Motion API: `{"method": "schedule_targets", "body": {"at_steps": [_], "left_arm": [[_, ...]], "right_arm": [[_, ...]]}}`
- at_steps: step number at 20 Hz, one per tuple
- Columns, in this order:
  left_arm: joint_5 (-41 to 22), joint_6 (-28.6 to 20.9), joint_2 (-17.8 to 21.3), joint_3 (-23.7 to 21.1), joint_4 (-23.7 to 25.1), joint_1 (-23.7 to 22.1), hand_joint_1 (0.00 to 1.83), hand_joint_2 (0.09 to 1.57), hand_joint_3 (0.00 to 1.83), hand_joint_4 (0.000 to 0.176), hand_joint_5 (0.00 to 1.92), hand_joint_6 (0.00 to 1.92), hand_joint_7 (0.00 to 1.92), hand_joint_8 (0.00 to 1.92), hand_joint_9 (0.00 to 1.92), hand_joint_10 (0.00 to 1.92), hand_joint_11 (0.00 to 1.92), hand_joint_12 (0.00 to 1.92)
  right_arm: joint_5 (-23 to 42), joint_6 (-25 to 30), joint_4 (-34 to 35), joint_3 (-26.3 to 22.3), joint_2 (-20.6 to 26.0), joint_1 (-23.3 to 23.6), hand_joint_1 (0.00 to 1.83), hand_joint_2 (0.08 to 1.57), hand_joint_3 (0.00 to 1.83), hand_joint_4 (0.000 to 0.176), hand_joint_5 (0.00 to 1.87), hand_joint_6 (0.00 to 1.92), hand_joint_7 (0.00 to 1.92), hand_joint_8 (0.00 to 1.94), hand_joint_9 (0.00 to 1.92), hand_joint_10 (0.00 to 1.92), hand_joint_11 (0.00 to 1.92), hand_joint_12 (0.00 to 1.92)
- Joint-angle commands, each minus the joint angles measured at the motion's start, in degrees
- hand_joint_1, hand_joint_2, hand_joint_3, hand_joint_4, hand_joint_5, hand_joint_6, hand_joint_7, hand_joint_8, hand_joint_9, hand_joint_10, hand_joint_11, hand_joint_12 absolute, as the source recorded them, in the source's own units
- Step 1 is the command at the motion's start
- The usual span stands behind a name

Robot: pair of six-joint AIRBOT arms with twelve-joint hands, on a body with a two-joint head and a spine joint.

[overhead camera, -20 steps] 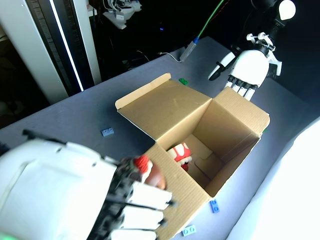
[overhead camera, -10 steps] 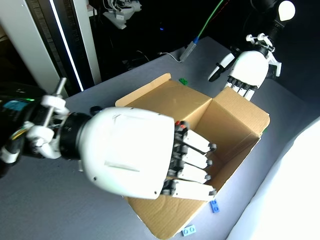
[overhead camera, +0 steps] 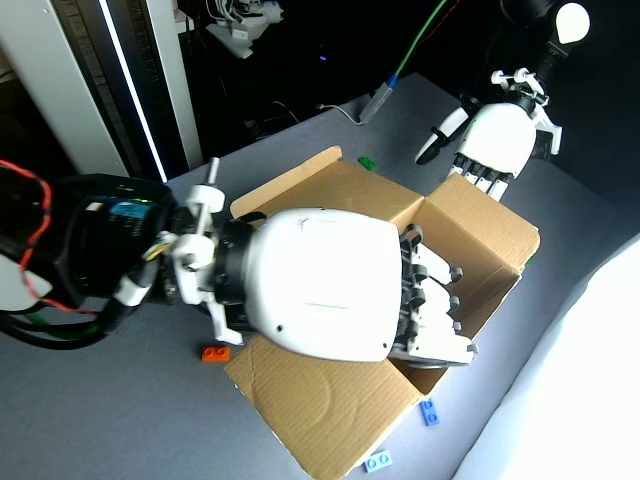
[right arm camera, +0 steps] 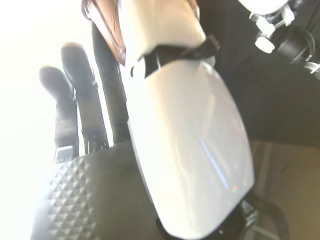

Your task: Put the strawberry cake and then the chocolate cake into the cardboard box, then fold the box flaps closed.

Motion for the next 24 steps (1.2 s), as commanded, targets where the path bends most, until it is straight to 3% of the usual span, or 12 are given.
{"method": "schedule_targets", "body": {"at_steps": [1, 6, 12, 13, 14, 15, 16, 17, 19, 20, 23, 24], "left_arm": [[-1.40, 0.15, 0.32, 0.03, -4.64, -0.03, 0.10, 1.25, 0.01, 0.000, 0.33, 0.00, 0.30, 0.00, 0.35, 0.00, 0.06, 0.79], [-1.25, 0.15, 0.25, 0.02, -4.56, -0.03, 0.09, 1.24, 0.00, 0.000, 0.31, 0.00, 0.32, 0.01, 0.35, 0.00, 0.05, 0.79], [-0.59, 0.15, 0.25, 0.12, -4.55, -0.09, 0.08, 1.25, 0.00, 0.000, 0.31, 0.00, 0.31, 0.00, 0.34, 0.01, 0.04, 0.89], [-0.41, 0.15, 0.25, 0.15, -4.56, -0.31, 0.09, 1.25, 0.00, 0.000, 0.31, 0.01, 0.32, 0.01, 0.35, 0.01, 0.04, 0.90], [-0.20, 0.15, 0.24, 0.21, -4.56, -0.53, 0.10, 1.25, 0.00, 0.000, 0.30, 0.00, 0.31, 0.00, 0.35, 0.01, 0.03, 0.89], [-0.04, 0.15, 0.22, 0.34, -4.57, -0.82, 0.12, 1.25, 0.00, 0.000, 0.32, 0.01, 0.32, 0.00, 0.35, 0.01, 0.03, 0.88], [0.32, 0.16, 0.09, 0.61, -4.63, -1.27, 0.12, 1.25, 0.00, 0.000, 0.33, 0.00, 0.33, 0.00, 0.36, 0.00, 0.05, 0.86], [0.59, 0.16, -0.02, 0.86, -4.83, -1.56, 0.12, 1.25, 0.00, 0.000, 0.33, 0.00, 0.33, 0.00, 0.36, 0.00, 0.06, 0.85], [1.24, 0.16, -0.14, 1.21, -5.44, -2.31, 0.10, 1.25, 0.00, 0.000, 0.34, 0.00, 0.33, 0.00, 0.36, 0.00, 0.06, 0.85], [1.53, 0.16, -0.14, 1.27, -5.84, -2.94, 0.11, 1.25, 0.00, 0.000, 0.33, 0.00, 0.33, 0.00, 0.36, 0.00, 0.06, 0.85], [2.68, 0.44, -0.14, 1.58, -6.99, -4.16, 0.11, 1.25, 0.00, 0.000, 0.34, 0.00, 0.33, 0.00, 0.36, 0.00, 0.06, 0.86], [2.88, 0.57, -0.14, 1.71, -7.29, -4.45, 0.10, 1.25, 0.00, 0.000, 0.33, 0.00, 0.34, 0.00, 0.37, 0.00, 0.06, 0.87]], "right_arm": [[6.08, -0.15, 0.97, 0.51, 0.35, 1.06, 1.17, 1.22, 0.00, 0.000, 0.83, 1.20, 0.76, 1.43, 0.49, 1.57, 0.24, 1.92], [4.72, -2.15, 0.90, 1.02, -1.04, 0.08, 1.19, 1.21, 0.00, 0.000, 0.86, 1.11, 0.78, 1.44, 0.49, 1.57, 0.25, 1.92], [3.59, -2.79, 0.89, 0.98, -1.09, -0.59, 1.18, 1.21, 0.00, 0.000, 0.82, 1.16, 0.80, 1.41, 0.51, 1.54, 0.24, 1.92], [3.56, -2.87, 0.89, 0.98, -1.09, -0.68, 1.19, 1.19, 0.00, 0.000, 0.82, 1.15, 0.86, 1.32, 0.55, 1.51, 0.28, 1.92], [3.54, -2.89, 0.89, 0.97, -1.09, -0.68, 1.14, 1.18, 0.00, 0.000, 0.84, 1.17, 0.70, 1.13, 0.50, 1.50, 0.31, 1.92], [3.54, -2.92, 0.89, 0.95, -1.09, -0.68, 1.08, 1.09, 0.00, 0.000, 0.49, 0.87, 0.55, 0.86, 0.44, 1.40, 0.24, 1.92], [3.53, -3.18, 0.87, 0.95, -1.08, -0.70, 0.96, 1.08, 0.00, 0.000, 0.32, 0.64, 0.48, 0.57, 0.37, 1.26, 0.08, 1.92], [3.53, -3.41, 0.86, 0.95, -1.08, -0.72, 0.93, 1.08, 0.00, 0.000, 0.30, 0.53, 0.51, 0.42, 0.36, 1.21, 0.04, 1.92], [3.44, -3.57, 0.84, 0.95, -1.08, -0.76, 0.81, 1.09, 0.00, 0.000, 0.14, 0.28, 0.37, 0.14, 0.19, 0.95, 0.00, 1.78], [3.35, -3.61, 0.82, 0.95, -1.06, -0.81, 0.73, 1.07, 0.00, 0.000, 0.06, 0.19, 0.28, 0.05, 0.11, 0.80, 0.00, 1.59], [2.93, -3.78, 0.75, 0.95, -0.85, -0.82, 0.71, 1.06, 0.00, 0.000, 0.06, 0.13, 0.26, 0.01, 0.11, 0.72, 0.00, 1.52], [2.88, -3.78, 0.72, 0.95, -0.75, -0.81, 0.74, 1.02, 0.00, 0.003, 0.01, 0.02, 0.09, 0.00, 0.02, 0.40, 0.00, 1.07]]}}
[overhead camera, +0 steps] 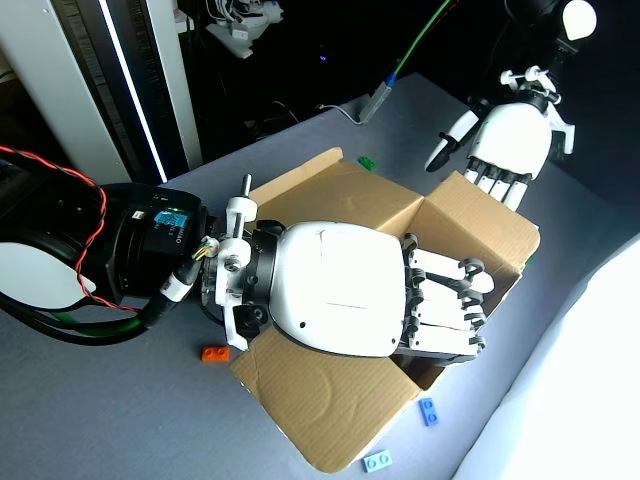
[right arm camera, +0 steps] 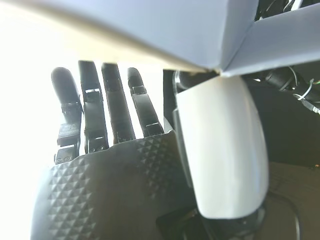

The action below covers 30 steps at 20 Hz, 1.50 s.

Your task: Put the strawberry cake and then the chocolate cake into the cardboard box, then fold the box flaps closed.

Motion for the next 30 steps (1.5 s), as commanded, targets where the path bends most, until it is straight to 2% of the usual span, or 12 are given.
{"method": "schedule_targets", "body": {"at_steps": [1, 2, 3, 4, 12, 15, 18, 20, 21, 24, 25, 30], "left_arm": [[-0.39, 0.39, 0.51, 0.36, -5.24, -0.77, 0.09, 1.25, 0.00, 0.000, 0.32, 0.00, 0.33, 0.00, 0.36, 0.00, 0.05, 0.87], [-0.25, 0.45, 0.51, 0.43, -5.35, -1.00, 0.08, 1.26, 0.00, 0.000, 0.31, 0.00, 0.32, 0.00, 0.35, 0.00, 0.02, 0.91], [-0.19, 0.45, 0.51, 0.43, -5.40, -1.14, 0.08, 1.26, 0.00, 0.000, 0.32, 0.00, 0.32, 0.00, 0.35, 0.00, 0.02, 0.92], [0.00, 0.46, 0.51, 0.44, -5.51, -1.26, 0.09, 1.25, 0.00, 0.000, 0.33, 0.01, 0.33, 0.01, 0.36, 0.00, 0.02, 0.92], [0.17, 0.48, 0.56, 1.27, -8.07, -3.74, 0.09, 1.26, 0.00, 0.000, 0.33, 0.01, 0.33, 0.00, 0.35, 0.00, 0.00, 0.96], [0.16, 0.20, 0.56, 1.86, -8.98, -5.75, 0.10, 1.27, 0.00, 0.000, 0.32, 0.00, 0.34, 0.00, 0.36, 0.00, 0.00, 0.97], [0.16, -1.24, 0.56, 2.11, -8.97, -8.26, 0.09, 1.27, 0.00, 0.000, 0.32, 0.00, 0.33, 0.00, 0.34, 0.00, 0.00, 0.96], [0.16, -1.95, 0.56, 2.48, -8.97, -9.58, 0.10, 1.27, 0.00, 0.000, 0.32, 0.00, 0.33, 0.00, 0.34, 0.00, 0.00, 0.95], [0.16, -2.44, 0.56, 2.48, -8.97, -10.49, 0.10, 1.27, 0.00, 0.000, 0.32, 0.00, 0.34, 0.00, 0.34, 0.00, 0.00, 0.95], [0.15, -3.01, 0.57, 1.98, -8.95, -11.86, 0.08, 1.27, 0.00, 0.000, 0.32, 0.00, 0.34, 0.00, 0.34, 0.00, 0.00, 0.92], [0.15, -3.04, 0.57, 1.65, -8.93, -12.31, 0.07, 1.27, 0.00, 0.000, 0.32, 0.00, 0.34, 0.00, 0.34, 0.00, 0.00, 0.93], [0.55, -3.43, 2.05, -2.31, -8.36, -14.76, 0.06, 1.28, 0.00, 0.000, 0.30, 0.00, 0.33, 0.00, 0.34, 0.00, 0.00, 0.92]], "right_arm": [[5.74, -0.10, 0.47, 0.02, 1.00, 0.36, 0.75, 1.00, 0.00, 0.007, 0.00, 0.00, 0.03, 0.00, 0.00, 0.25, 0.00, 0.72], [5.48, -0.09, 0.47, -0.13, 1.39, 0.60, 0.74, 1.00, 0.00, 0.009, 0.00, 0.00, 0.00, 0.00, 0.01, 0.07, 0.00, 0.24], [5.12, -0.09, 0.46, -0.51, 2.04, 0.95, 0.73, 1.01, 0.00, 0.009, 0.00, 0.00, 0.00, 0.00, 0.00, 0.01, 0.00, 0.05], [4.79, -0.07, 0.45, -1.21, 3.05, 1.39, 0.71, 1.00, 0.00, 0.008, 0.00, 0.00, 0.00, 0.00, 0.00, 0.00, 0.00, 0.01], [0.26, 1.17, 0.33, -8.08, 12.45, 4.27, 0.75, 0.99, 0.00, 0.000, 0.00, 0.00, 0.00, 0.00, 0.00, 0.00, 0.00, 0.00], [-1.72, 1.96, 4.27, -10.22, 17.09, 6.20, 0.72, 1.00, 0.00, 0.000, 0.00, 0.00, 0.01, 0.00, 0.00, 0.00, 0.00, 0.00], [-1.29, 1.84, 4.84, -15.08, 24.88, 7.74, 0.55, 1.02, 0.01, 0.000, 0.00, 0.00, 0.02, 0.01, 0.01, 0.00, 0.00, 0.00], [-2.38, 1.27, 6.51, -15.25, 27.19, 7.30, 0.47, 1.03, 0.01, 0.000, 0.00, 0.00, 0.02, 0.01, 0.01, 0.00, 0.00, 0.00], [-3.76, -0.19, 9.97, -14.93, 28.64, 6.17, 0.41, 1.04, 0.02, 0.000, 0.00, 0.00, 0.04, 0.01, 0.02, 0.01, 0.00, 0.00], [-2.81, -2.22, 11.89, -13.05, 29.41, 1.89, 0.23, 1.09, 0.03, 0.000, 0.00, 0.00, 0.06, 0.02, 0.02, 0.01, 0.00, 0.00], [-0.43, -4.75, 14.74, -12.62, 29.69, -0.44, 0.19, 1.10, 0.04, 0.000, 0.00, 0.00, 0.07, 0.02, 0.01, 0.01, 0.00, 0.00], [8.33, -5.08, 19.51, -11.22, 29.45, -13.11, 0.16, 1.12, 0.03, 0.000, 0.00, 0.00, 0.07, 0.01, 0.01, 0.01, 0.00, 0.00]]}}
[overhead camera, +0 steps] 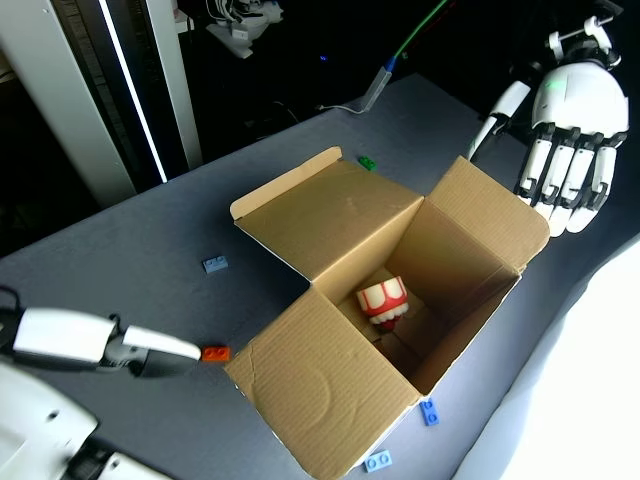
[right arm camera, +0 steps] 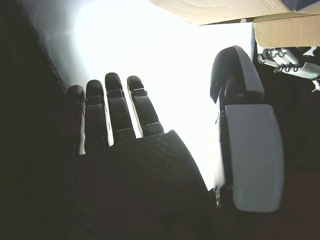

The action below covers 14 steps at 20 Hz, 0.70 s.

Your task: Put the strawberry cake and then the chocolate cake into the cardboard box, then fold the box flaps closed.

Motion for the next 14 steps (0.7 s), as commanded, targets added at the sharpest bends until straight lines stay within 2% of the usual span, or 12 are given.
{"method": "schedule_targets", "body": {"at_steps": [1, 4, 10, 14], "left_arm": [[-0.54, -0.23, 0.95, -0.10, -5.96, -1.02, 0.09, 1.27, 0.00, 0.000, 0.31, 0.00, 0.34, 0.00, 0.35, 0.00, 0.00, 0.92], [-0.43, -0.29, 1.99, -3.26, -4.85, -1.83, 0.09, 1.27, 0.00, 0.000, 0.31, 0.00, 0.33, 0.00, 0.33, 0.00, 0.00, 0.90], [1.37, 0.86, 4.41, -11.58, -0.83, -2.00, 0.08, 1.27, 0.00, 0.000, 0.33, 0.00, 0.34, 0.00, 0.34, 0.00, 0.00, 0.88], [3.03, 0.97, 4.48, -15.37, 1.21, -1.46, 0.09, 1.28, 0.00, 0.000, 0.35, 0.01, 0.32, 0.00, 0.32, 0.00, 0.00, 0.89]], "right_arm": [[9.36, 0.02, 0.96, 0.33, 0.57, 0.07, 0.15, 1.13, 0.04, 0.000, 0.00, 0.00, 0.06, 0.01, 0.01, 0.01, 0.00, 0.00], [10.25, 0.01, 5.52, 0.39, -0.12, -4.49, 0.13, 1.15, 0.04, 0.000, 0.00, 0.00, 0.06, 0.01, 0.02, 0.01, 0.00, 0.00], [13.62, -0.10, 5.51, 0.63, -2.74, -12.04, 0.11, 1.17, 0.03, 0.000, 0.00, 0.00, 0.07, 0.00, 0.00, 0.00, 0.00, 0.00], [17.49, -2.01, 5.11, 0.65, -4.74, -16.18, 0.08, 1.18, 0.03, 0.000, 0.02, 0.01, 0.11, 0.01, 0.05, 0.02, 0.00, 0.00]]}}
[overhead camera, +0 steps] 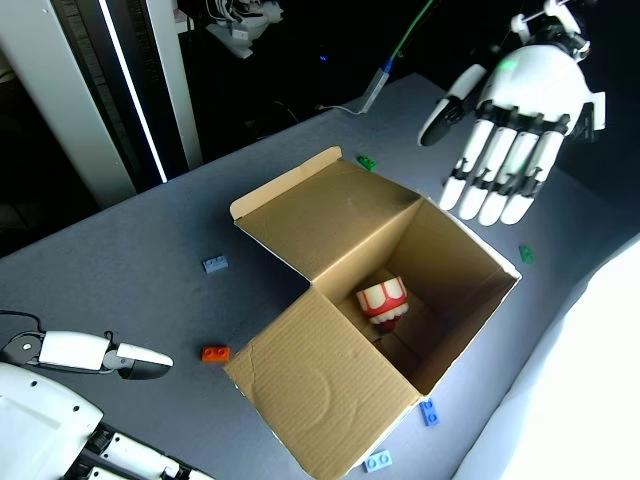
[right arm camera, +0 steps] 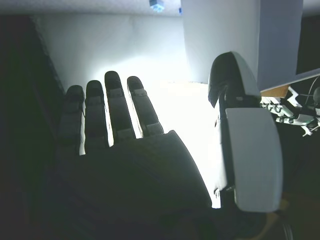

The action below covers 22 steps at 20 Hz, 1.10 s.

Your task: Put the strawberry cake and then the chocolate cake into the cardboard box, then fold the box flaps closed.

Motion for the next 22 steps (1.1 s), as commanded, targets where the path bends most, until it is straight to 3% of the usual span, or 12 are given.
{"method": "schedule_targets", "body": {"at_steps": [1, 5, 8, 15, 22], "left_arm": [[0.22, 0.22, 0.63, -0.46, -4.92, -0.37, 0.09, 1.27, 0.00, 0.000, 0.34, 0.00, 0.31, 0.00, 0.32, 0.00, 0.00, 0.89], [1.31, -0.35, 0.16, -2.69, -3.08, 0.17, 0.11, 1.27, 0.00, 0.000, 0.34, 0.00, 0.31, 0.00, 0.34, 0.00, 0.00, 0.89], [1.42, 0.00, -2.42, -0.52, -1.97, 0.51, 0.10, 1.27, 0.00, 0.000, 0.36, 0.00, 0.34, 0.00, 0.36, 0.00, 0.03, 0.85], [2.40, 1.03, -6.12, 3.23, 0.56, 3.82, 0.10, 1.26, 0.00, 0.000, 0.35, 0.00, 0.34, 0.00, 0.36, 0.01, 0.06, 0.82], [2.65, 0.95, -6.25, 3.71, 1.08, 4.18, 0.08, 1.26, 0.00, 0.000, 0.35, 0.00, 0.35, 0.00, 0.36, 0.00, 0.06, 0.80]], "right_arm": [[8.37, -0.09, -0.54, 0.35, 0.25, -0.05, 0.06, 1.18, 0.02, 0.000, 0.01, 0.00, 0.11, 0.01, 0.04, 0.02, 0.00, 0.00], [9.18, -0.08, -1.13, 0.48, -1.93, -1.81, 0.11, 1.17, 0.01, 0.000, 0.04, 0.01, 0.14, 0.02, 0.07, 0.03, 0.00, 0.00], [9.39, -0.08, -1.13, 1.22, -4.62, -2.23, 0.09, 1.18, 0.01, 0.000, 0.01, 0.00, 0.13, 0.01, 0.05, 0.02, 0.00, 0.00], [9.20, -0.94, -1.14, 4.71, -9.80, 2.22, 0.13, 1.17, 0.00, 0.000, 0.00, 0.00, 0.13, 0.00, 0.06, 0.02, 0.00, 0.00], [7.42, -0.67, -1.61, 3.57, -7.58, 9.27, 0.12, 1.17, 0.01, 0.000, 0.00, 0.00, 0.13, 0.01, 0.06, 0.02, 0.00, 0.00]]}}
